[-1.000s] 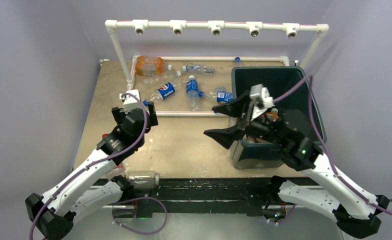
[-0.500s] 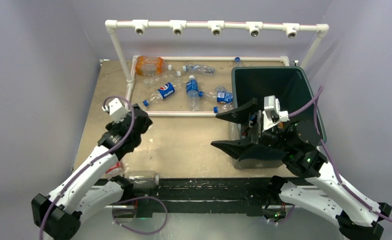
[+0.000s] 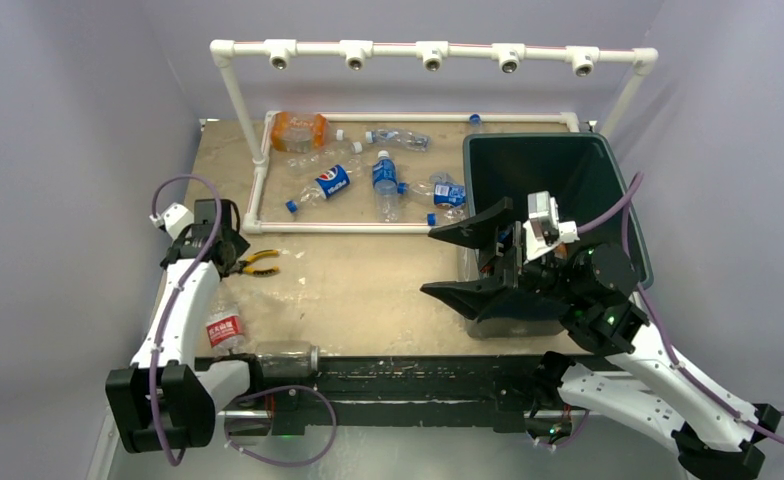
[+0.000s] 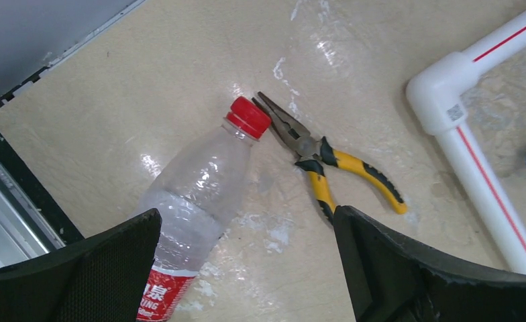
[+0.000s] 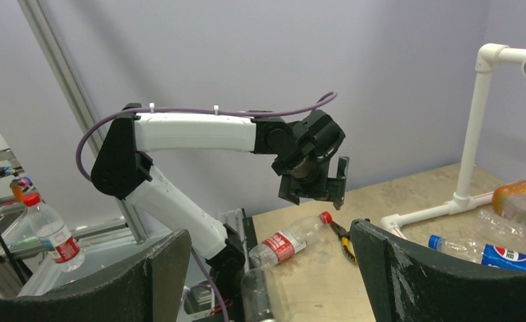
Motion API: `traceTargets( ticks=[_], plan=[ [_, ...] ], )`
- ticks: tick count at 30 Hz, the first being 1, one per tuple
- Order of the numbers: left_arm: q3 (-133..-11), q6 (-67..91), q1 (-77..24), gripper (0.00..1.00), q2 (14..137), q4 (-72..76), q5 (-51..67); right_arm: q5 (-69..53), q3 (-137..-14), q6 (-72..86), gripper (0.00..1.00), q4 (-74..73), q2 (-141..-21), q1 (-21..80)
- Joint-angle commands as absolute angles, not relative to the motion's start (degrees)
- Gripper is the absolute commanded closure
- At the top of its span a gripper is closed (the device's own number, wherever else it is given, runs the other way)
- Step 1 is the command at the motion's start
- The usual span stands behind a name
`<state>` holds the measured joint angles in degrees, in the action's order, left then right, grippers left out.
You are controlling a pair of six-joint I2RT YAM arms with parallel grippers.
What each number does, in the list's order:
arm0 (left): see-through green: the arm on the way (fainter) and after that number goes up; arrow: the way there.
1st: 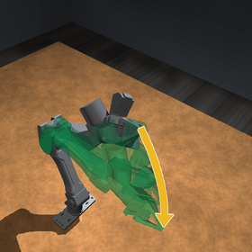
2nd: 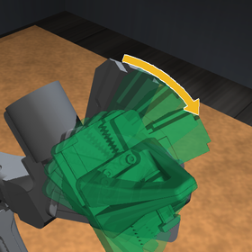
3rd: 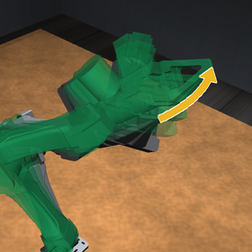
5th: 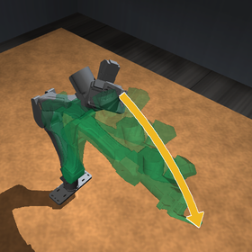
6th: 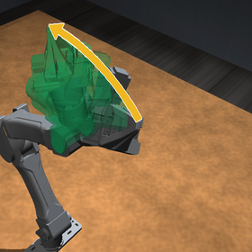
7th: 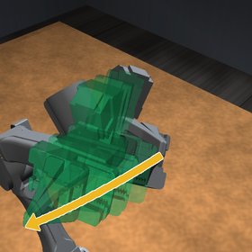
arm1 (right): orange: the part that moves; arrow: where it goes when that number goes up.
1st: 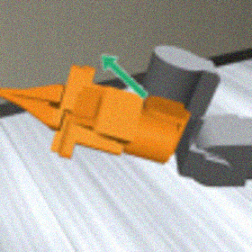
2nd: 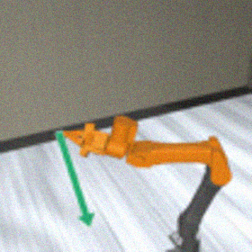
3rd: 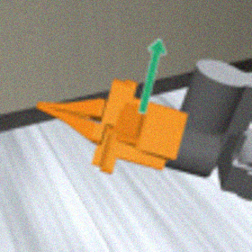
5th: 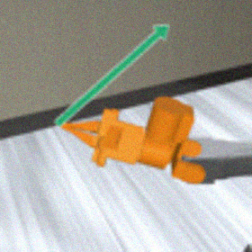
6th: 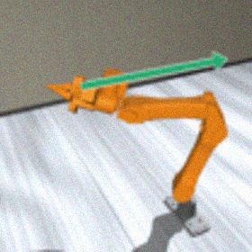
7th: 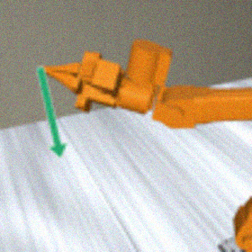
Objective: Put the plastic bottles in the bin
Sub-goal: Place the plastic bottle in the trash bin, then pick up the plastic bottle at the center of the board.
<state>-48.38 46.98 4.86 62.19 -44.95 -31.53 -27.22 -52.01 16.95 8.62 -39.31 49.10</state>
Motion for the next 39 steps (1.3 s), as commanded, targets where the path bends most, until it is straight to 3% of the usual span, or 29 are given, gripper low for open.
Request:
traceTargets(
  ticks=[1, 11, 23, 29, 39],
  plan=[
    [-44.98, 41.41, 6.01, 0.01, 63.31, -43.11, -30.91, -28.1, -52.38, 17.72, 0.07, 10.39, -37.5, 49.13],
    [-44.86, 39.71, 10.2, 0.01, 68.97, -41.91, -33.79, -28.98, -50.21, 19.93, 0.07, 14.56, -37.14, 49.12],
    [-43.55, 40.63, 13.25, 0.04, 81.89, -35.52, -30.58, -26.97, -53.14, 17.4, 0.07, 8.74, -35.51, 49.13],
    [-41.16, 40.22, 13.31, 0.14, 81.74, -32.29, -29.12, -25.79, -52.57, 17.53, 0.07, 8.44, -34.91, 49.13],
    [-41.51, 39.71, 13.35, 0.4, 79.39, -33.0, -29.79, -25.56, -53.35, 18.03, 0.07, 8.09, -35.05, 49.13]
  ],
)
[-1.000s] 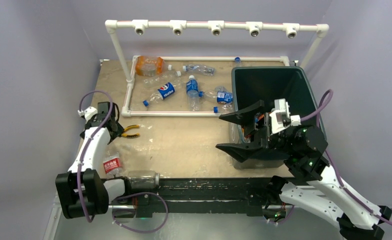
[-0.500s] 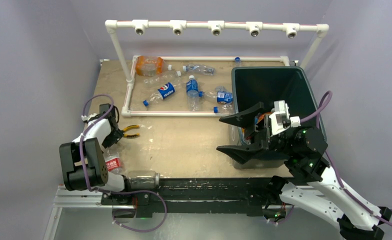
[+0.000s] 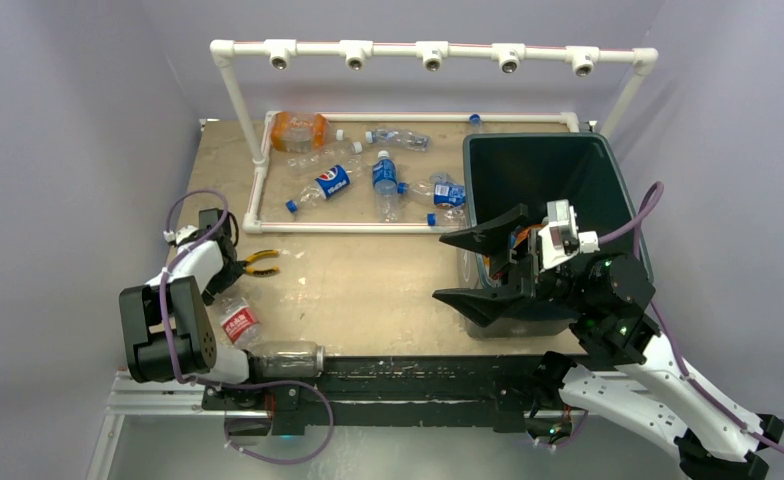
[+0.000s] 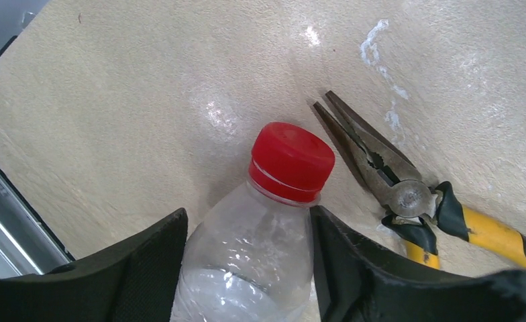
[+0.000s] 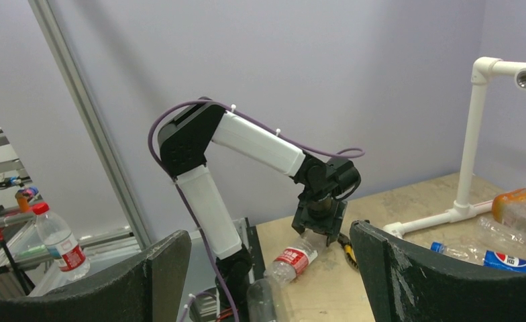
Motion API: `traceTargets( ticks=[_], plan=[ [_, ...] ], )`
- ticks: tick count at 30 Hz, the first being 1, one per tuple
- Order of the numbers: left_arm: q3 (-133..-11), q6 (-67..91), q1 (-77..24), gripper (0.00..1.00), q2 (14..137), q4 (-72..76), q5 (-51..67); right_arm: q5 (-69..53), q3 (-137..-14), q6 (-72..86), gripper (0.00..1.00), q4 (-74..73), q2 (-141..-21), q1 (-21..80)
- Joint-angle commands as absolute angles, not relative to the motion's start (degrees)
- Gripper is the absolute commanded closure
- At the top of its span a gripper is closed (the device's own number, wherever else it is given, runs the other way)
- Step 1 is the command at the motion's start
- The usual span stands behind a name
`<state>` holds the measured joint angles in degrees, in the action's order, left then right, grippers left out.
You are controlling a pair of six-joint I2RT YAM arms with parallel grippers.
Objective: Put the plastic bottles in the bin
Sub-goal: Pick up the plastic bottle at the center of the board.
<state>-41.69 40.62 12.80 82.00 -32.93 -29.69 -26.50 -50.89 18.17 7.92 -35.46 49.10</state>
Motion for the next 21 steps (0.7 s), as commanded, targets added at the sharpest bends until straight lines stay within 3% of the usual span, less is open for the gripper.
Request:
traceTargets(
  ticks=[1, 6, 10, 14, 18, 21],
  plan=[
    [-41.71, 39.7, 13.35, 0.42, 78.5, -33.6, -30.39, -25.57, -53.35, 18.1, 0.08, 8.21, -35.11, 49.13],
    [-43.65, 39.79, 13.32, 0.53, 72.13, -36.84, -31.37, -26.2, -53.27, 18.53, 0.08, 9.41, -35.46, 49.13],
    [-48.84, 41.11, 12.32, 0.73, 66.76, -41.27, -31.33, -26.67, -53.43, 18.8, 0.08, 9.84, -36.01, 49.13],
    [-55.53, 41.09, 9.06, 0.83, 61.12, -44.74, -30.94, -26.88, -54.32, 18.79, 0.08, 9.07, -36.17, 49.13],
    [-61.74, 40.32, 5.19, 0.94, 56.91, -45.95, -25.01, -26.7, -54.88, 18.63, 0.08, 8.24, -36.7, 49.13],
    [-61.69, 39.26, 1.58, 0.96, 53.2, -42.13, -16.06, -26.49, -54.78, 18.57, 0.08, 7.68, -37.12, 49.13]
  ],
)
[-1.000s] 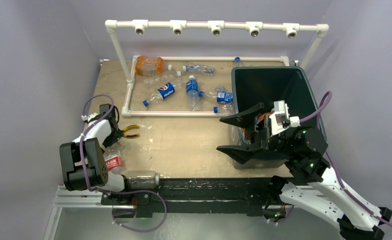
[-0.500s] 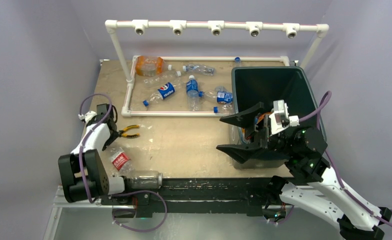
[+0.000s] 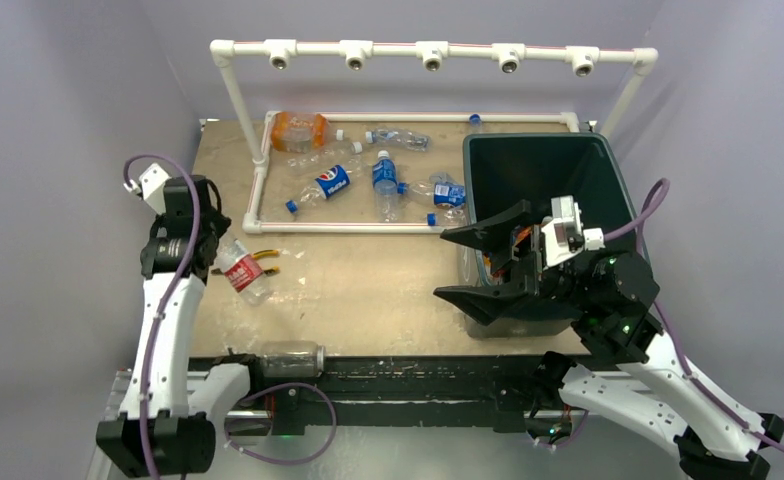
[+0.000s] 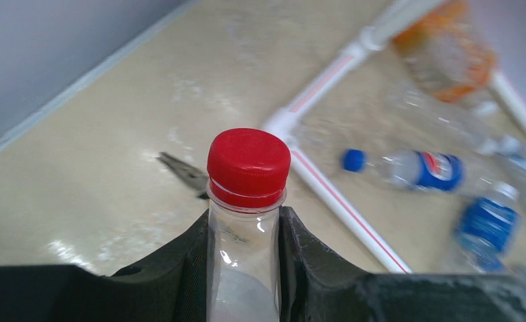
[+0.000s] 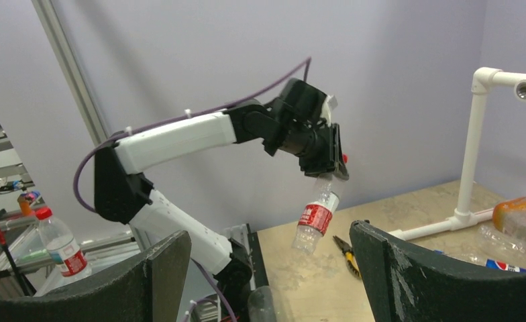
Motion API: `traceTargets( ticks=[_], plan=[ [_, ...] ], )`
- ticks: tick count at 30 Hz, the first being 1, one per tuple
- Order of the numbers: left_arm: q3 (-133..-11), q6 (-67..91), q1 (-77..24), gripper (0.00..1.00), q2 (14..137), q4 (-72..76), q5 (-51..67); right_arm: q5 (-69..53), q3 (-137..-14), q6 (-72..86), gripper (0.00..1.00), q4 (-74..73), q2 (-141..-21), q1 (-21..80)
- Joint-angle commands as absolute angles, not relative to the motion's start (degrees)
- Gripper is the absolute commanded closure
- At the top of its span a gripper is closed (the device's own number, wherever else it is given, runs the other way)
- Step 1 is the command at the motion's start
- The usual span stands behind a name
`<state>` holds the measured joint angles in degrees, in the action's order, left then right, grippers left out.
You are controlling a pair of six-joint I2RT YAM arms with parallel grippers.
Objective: Put the plastic bottles in the bin
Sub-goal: Pick up the plastic bottle at the center of the board, then place the plastic bottle in the trash bin.
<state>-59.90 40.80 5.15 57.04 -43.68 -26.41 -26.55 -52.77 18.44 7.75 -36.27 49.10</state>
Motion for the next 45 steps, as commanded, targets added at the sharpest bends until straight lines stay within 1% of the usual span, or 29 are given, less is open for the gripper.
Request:
traceTargets(
  ticks=[1, 5, 9, 13, 15, 17, 22, 25, 28, 31, 35, 40, 45],
  plan=[
    [-60.74, 38.85, 0.61, 0.96, 51.72, -39.72, -12.52, -26.32, -54.82, 18.5, 0.08, 7.4, -37.34, 49.13],
    [-54.41, 37.88, -6.72, 0.94, 46.48, -26.19, 0.18, -25.53, -55.27, 18.06, 0.08, 5.63, -38.43, 49.13],
    [-50.55, 33.41, -11.74, 0.94, 47.53, -15.36, 12.44, -24.25, -55.78, 17.5, 0.08, 3.1, -40.0, 49.13],
    [-46.15, 29.37, -12.57, 0.97, 46.62, -7.9, 23.47, -21.49, -56.33, 16.81, 0.09, 0.81, -41.69, 49.2],
    [-43.4, 31.04, -12.57, 1.0, 43.16, -2.65, 26.39, -20.59, -56.5, 16.62, 0.09, 0.93, -42.81, 49.22],
    [-41.31, 33.77, -12.57, 1.0, 39.88, 4.6, 28.53, -20.97, -56.59, 16.88, 0.09, 2.2, -44.13, 49.51],
    [-42.5, 42.0, -12.57, 1.0, 37.27, 13.58, 32.85, -23.15, -57.15, 18.58, 0.09, 7.95, -48.54, 51.23],
    [-41.92, 49.96, -12.57, 1.0, 36.53, 23.02, 34.32, -23.46, -58.72, 18.88, 0.09, 10.35, -51.88, 53.26],
    [-40.15, 57.96, -12.66, 1.0, 35.37, 34.04, 33.09, -22.15, -59.82, 18.78, 0.09, 12.46, -54.49, 55.69],
    [-40.05, 63.0, -12.66, 1.0, 34.9, 39.82, 31.36, -20.43, -59.67, 18.85, 0.07, 15.29, -56.15, 57.52],
    [-41.39, 67.02, -12.66, 1.0, 34.98, 43.23, 31.11, -16.0, -57.93, 18.65, 0.01, 19.92, -57.07, 60.22],
    [-43.11, 68.86, -12.66, 1.0, 34.56, 43.36, 31.1, -10.51, -58.36, 17.11, 0.01, 23.59, -59.65, 63.84],
    [-44.71, 69.85, -12.74, 1.0, 34.49, 42.61, 30.76, -7.46, -61.57, 13.96, 0.01, 23.13, -63.74, 66.91]
  ],
)
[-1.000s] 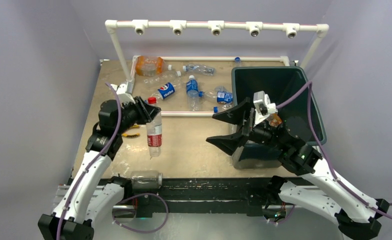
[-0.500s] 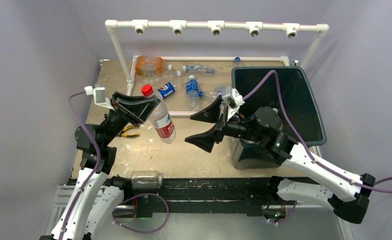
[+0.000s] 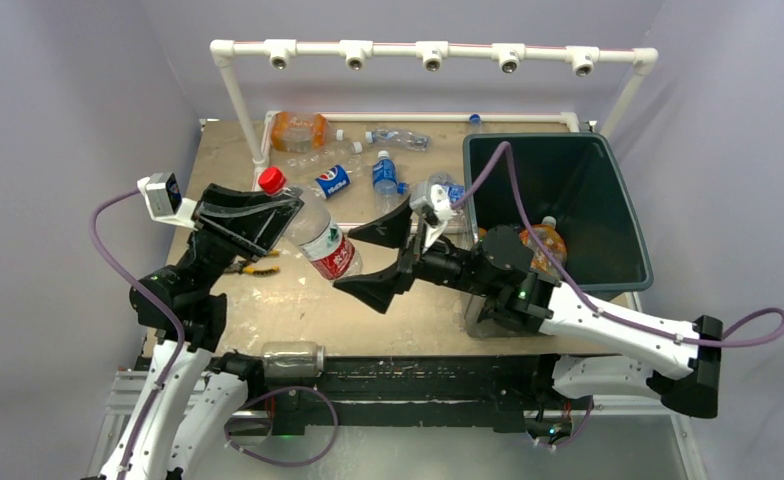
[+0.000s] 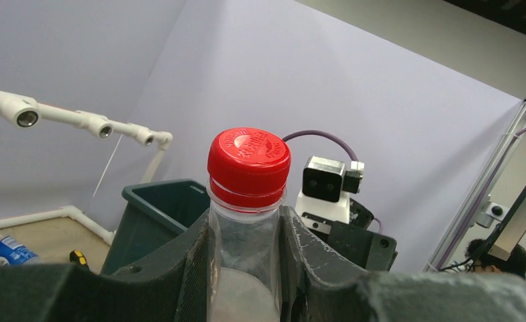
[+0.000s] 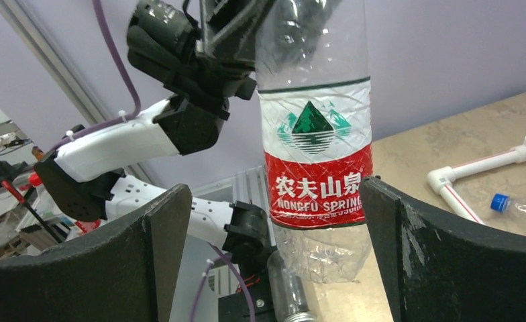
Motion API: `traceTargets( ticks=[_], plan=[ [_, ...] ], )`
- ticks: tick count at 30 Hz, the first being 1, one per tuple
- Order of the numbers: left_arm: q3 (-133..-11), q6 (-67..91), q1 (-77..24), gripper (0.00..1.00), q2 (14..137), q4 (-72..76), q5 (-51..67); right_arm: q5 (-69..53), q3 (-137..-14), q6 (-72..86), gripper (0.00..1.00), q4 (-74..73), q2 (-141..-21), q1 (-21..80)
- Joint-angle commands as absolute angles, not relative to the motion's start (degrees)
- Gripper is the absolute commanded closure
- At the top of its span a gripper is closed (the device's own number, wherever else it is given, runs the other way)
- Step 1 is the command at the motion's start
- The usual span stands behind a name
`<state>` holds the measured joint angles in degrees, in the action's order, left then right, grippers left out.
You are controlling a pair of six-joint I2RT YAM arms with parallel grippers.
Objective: Put the plastic bottles in the bin
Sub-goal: Place the plastic bottle in the trash bin.
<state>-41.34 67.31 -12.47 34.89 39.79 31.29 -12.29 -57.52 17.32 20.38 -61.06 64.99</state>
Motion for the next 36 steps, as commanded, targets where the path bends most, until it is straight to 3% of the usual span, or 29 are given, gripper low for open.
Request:
traceTargets(
  ticks=[1, 14, 17, 20, 27, 33, 36],
  plan=[
    [-45.0, 70.06, -12.74, 1.0, 34.53, 42.64, 30.81, -5.95, -62.14, 13.1, 0.01, 22.74, -64.53, 67.6],
    [-46.4, 70.91, -13.27, 1.0, 34.13, 40.08, 30.93, 1.87, -64.59, 9.06, 0.02, 22.97, -69.03, 70.83],
    [-46.55, 70.27, -13.27, 1.0, 33.78, 38.56, 30.74, 0.5, -65.26, 9.03, 0.1, 22.85, -69.87, 70.92],
    [-46.7, 69.52, -13.27, 1.0, 33.59, 37.09, 30.81, 0.09, -65.48, 9.42, 0.26, 22.68, -70.22, 70.99],
    [-46.84, 68.69, -13.36, 0.69, 33.89, 35.77, 31.43, -1.09, -63.86, 10.16, 0.53, 24.77, -69.34, 71.02],
    [-47.07, 68.38, -13.6, 0.41, 34.04, 36.1, 32.22, -1.27, -61.52, 10.84, 0.59, 28.35, -67.87, 71.02],
    [-46.66, 68.08, -13.62, 0.34, 33.62, 36.0, 32.45, -0.93, -59.9, 11.43, 0.6, 30.41, -66.82, 71.02]
  ],
)
